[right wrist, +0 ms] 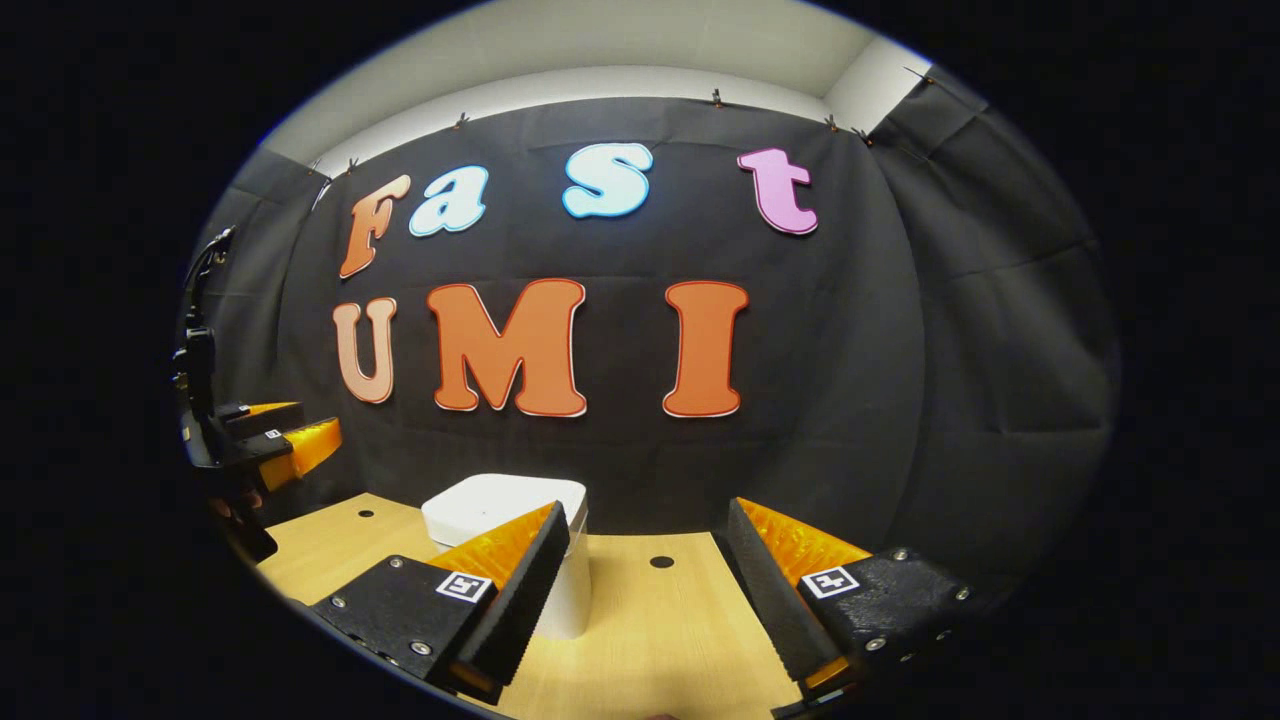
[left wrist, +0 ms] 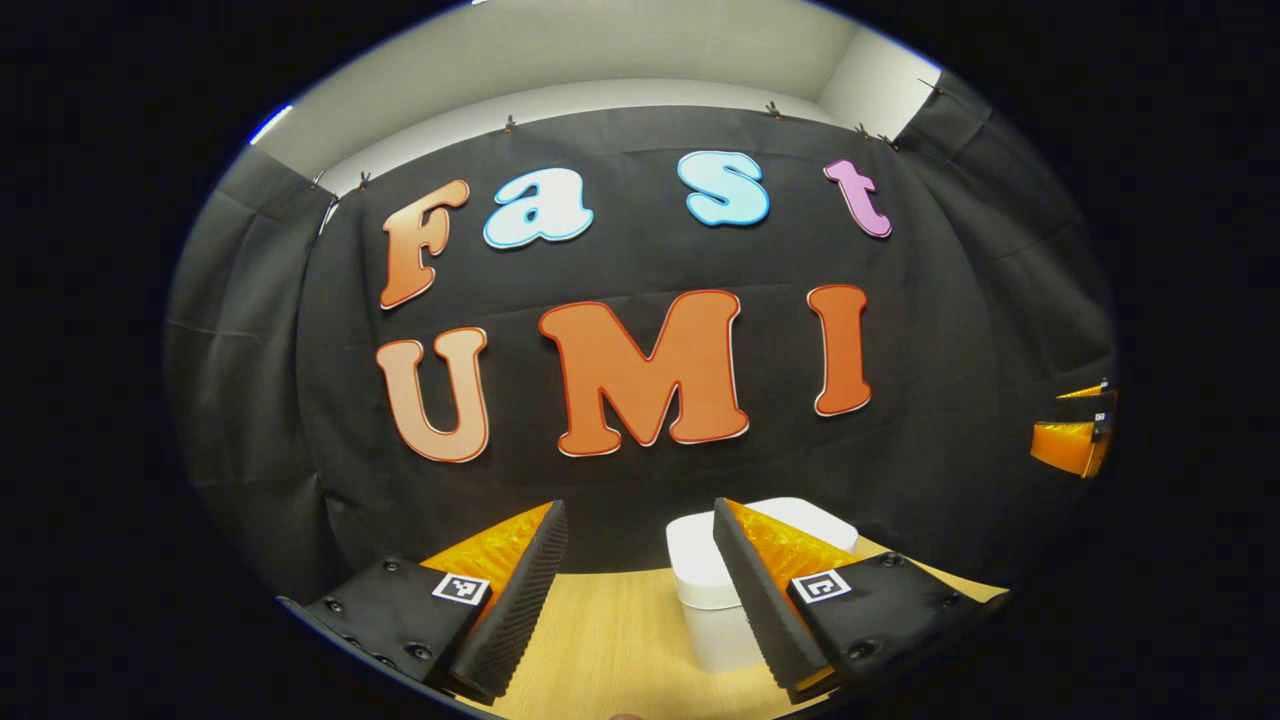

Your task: Press the lid of the desktop garbage bin to open it, pick up the crumpled paper on the desktop and throw it into the bin, then pick up the pop can on the desktop and drop it into the bin, and finally close the garbage bin lid.

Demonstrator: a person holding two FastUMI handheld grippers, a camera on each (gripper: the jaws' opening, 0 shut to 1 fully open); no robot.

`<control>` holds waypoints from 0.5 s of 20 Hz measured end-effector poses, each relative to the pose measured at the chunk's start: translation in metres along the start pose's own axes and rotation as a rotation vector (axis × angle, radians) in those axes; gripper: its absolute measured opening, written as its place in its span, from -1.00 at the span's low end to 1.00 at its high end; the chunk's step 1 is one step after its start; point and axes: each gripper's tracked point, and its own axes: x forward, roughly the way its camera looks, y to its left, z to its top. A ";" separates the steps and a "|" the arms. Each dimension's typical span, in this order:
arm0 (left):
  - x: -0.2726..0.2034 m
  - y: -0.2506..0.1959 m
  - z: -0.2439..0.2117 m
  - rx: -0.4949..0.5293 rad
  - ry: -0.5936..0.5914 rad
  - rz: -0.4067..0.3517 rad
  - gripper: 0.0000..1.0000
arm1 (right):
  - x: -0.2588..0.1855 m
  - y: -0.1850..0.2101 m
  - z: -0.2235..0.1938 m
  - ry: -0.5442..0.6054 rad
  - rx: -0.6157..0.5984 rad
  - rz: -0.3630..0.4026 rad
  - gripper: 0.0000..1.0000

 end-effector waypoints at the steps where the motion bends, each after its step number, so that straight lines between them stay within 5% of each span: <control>1: 0.000 0.008 -0.002 0.001 0.002 0.000 0.87 | 0.000 0.009 0.002 -0.002 -0.008 0.001 0.94; 10: 0.002 0.069 -0.020 0.003 0.010 0.029 0.96 | 0.005 0.073 0.005 0.009 -0.065 0.037 0.94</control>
